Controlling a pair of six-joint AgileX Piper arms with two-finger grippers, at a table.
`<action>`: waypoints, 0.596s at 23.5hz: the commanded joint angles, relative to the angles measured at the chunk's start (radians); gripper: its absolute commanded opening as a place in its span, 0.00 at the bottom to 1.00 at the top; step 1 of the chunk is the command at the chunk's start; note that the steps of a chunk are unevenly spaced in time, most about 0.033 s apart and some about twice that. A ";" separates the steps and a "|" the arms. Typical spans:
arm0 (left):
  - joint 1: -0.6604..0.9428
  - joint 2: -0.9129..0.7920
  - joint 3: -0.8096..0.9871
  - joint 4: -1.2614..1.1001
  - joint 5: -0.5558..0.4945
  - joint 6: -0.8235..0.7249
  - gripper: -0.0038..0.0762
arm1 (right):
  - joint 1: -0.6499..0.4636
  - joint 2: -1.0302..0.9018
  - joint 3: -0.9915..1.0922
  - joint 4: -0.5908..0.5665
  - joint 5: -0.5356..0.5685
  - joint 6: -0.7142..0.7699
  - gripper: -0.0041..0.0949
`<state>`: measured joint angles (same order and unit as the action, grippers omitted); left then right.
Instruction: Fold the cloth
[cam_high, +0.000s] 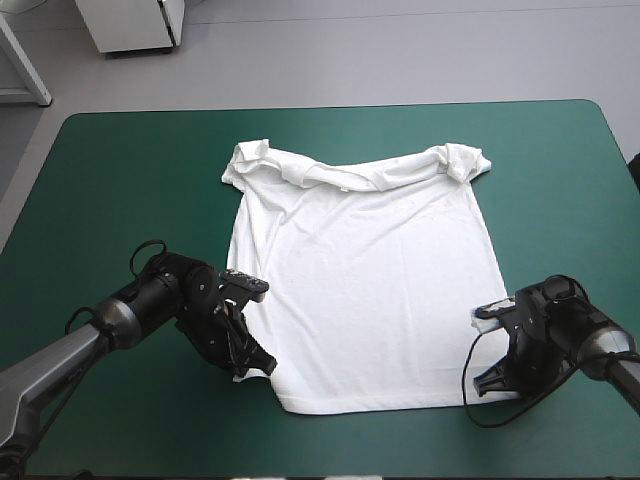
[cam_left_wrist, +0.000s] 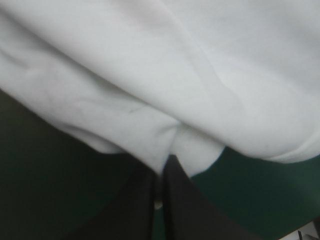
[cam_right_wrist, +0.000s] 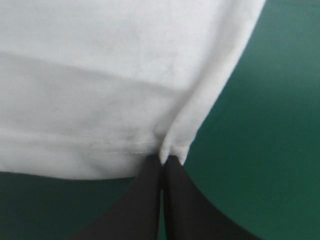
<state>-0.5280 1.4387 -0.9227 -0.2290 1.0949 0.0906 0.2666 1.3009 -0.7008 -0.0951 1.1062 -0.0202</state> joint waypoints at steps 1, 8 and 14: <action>-0.008 -0.055 -0.054 0.001 0.042 -0.009 0.04 | 0.003 -0.033 -0.091 0.027 -0.035 -0.011 0.02; -0.008 -0.095 -0.229 0.086 0.159 -0.010 0.04 | 0.003 -0.105 -0.333 -0.045 0.093 0.002 0.02; -0.008 -0.159 -0.395 0.124 0.193 -0.015 0.04 | 0.003 -0.212 -0.476 -0.041 0.111 0.032 0.02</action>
<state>-0.5311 1.3386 -1.2298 -0.1028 1.2241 0.0884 0.2677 1.1615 -1.0881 -0.1178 1.2202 0.0000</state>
